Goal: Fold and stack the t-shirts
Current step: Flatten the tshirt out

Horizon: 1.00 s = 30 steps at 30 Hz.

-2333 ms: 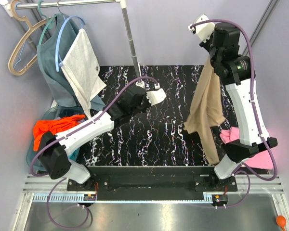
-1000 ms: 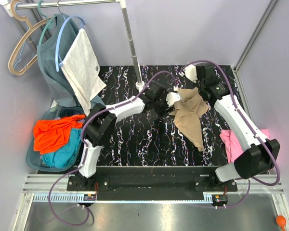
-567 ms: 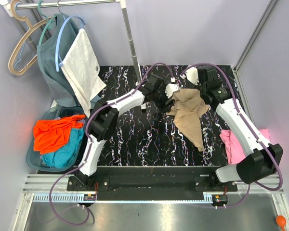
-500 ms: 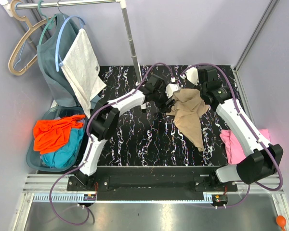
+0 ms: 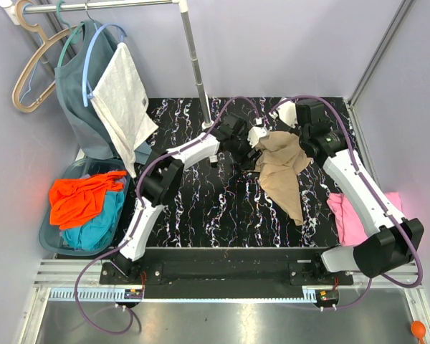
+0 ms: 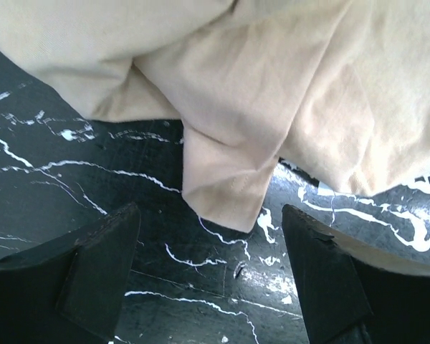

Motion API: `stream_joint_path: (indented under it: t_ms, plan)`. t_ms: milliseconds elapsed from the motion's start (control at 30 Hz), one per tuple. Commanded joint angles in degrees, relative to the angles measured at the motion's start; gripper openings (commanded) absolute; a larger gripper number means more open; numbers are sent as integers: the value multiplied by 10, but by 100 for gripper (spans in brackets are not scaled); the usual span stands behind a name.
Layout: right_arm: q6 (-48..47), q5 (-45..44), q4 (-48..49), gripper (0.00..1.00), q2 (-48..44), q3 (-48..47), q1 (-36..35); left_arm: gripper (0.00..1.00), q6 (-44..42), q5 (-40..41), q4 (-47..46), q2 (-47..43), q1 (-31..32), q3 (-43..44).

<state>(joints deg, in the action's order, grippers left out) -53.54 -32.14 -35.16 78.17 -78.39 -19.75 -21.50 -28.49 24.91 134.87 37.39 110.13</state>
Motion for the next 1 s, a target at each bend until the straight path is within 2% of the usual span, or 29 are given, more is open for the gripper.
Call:
stream_joint_path:
  t_ms: [0, 667, 867, 967]
  plan:
    - [-2, -12, 19, 0, -27, -7, 3, 82, 14, -9, 8, 13, -4, 50]
    - [-9, -1, 15, 0, -76, 2, 3, 75, 12, 55, 90, 64, 28, 133]
    - [-13, 1, 12, 0, -86, 9, 2, 67, 15, 64, 102, 75, 36, 153]
    - [-17, 1, 12, 0, -88, 3, 3, 59, 15, 69, 105, 78, 37, 157]
